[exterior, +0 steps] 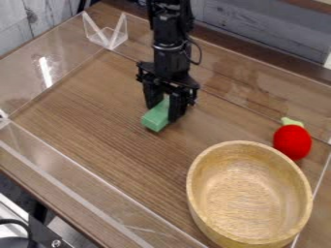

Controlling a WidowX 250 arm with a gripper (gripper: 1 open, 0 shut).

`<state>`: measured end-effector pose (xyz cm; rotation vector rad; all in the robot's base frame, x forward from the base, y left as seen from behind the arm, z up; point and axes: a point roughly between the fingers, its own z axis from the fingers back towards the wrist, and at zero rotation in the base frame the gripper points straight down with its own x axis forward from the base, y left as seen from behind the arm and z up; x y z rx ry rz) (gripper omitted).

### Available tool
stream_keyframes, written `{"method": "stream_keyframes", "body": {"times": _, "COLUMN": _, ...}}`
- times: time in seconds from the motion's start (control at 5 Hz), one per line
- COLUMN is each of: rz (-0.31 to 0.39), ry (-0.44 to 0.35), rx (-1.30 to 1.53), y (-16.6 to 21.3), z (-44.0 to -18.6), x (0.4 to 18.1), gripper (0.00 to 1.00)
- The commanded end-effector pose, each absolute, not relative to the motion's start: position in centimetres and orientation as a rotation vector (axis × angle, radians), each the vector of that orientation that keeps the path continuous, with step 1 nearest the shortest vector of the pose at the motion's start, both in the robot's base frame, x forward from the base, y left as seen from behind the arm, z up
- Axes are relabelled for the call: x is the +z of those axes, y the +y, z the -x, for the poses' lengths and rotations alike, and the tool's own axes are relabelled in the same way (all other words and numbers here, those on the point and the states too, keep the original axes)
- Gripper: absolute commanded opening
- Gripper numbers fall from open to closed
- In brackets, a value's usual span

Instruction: Put the green block into the wooden bowl

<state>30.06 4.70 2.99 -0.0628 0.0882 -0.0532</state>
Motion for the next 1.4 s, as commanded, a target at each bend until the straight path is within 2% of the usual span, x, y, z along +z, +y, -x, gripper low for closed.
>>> {"method": "stream_keyframes", "body": {"times": 0.0, "rz": 0.047, "ry": 0.018, "rx": -0.053, "y": 4.7, "z": -31.4, "x": 5.6, "gripper": 0.0}}
{"method": "stream_keyframes", "body": {"times": 0.6, "rz": 0.055, "ry": 0.02, "rx": -0.049, "y": 4.5, "z": -31.6, "x": 6.3, "gripper": 0.0}}
{"method": "stream_keyframes", "body": {"times": 1.2, "rz": 0.073, "ry": -0.01, "rx": -0.05, "y": 4.3, "z": -31.9, "x": 7.5, "gripper": 0.0}}
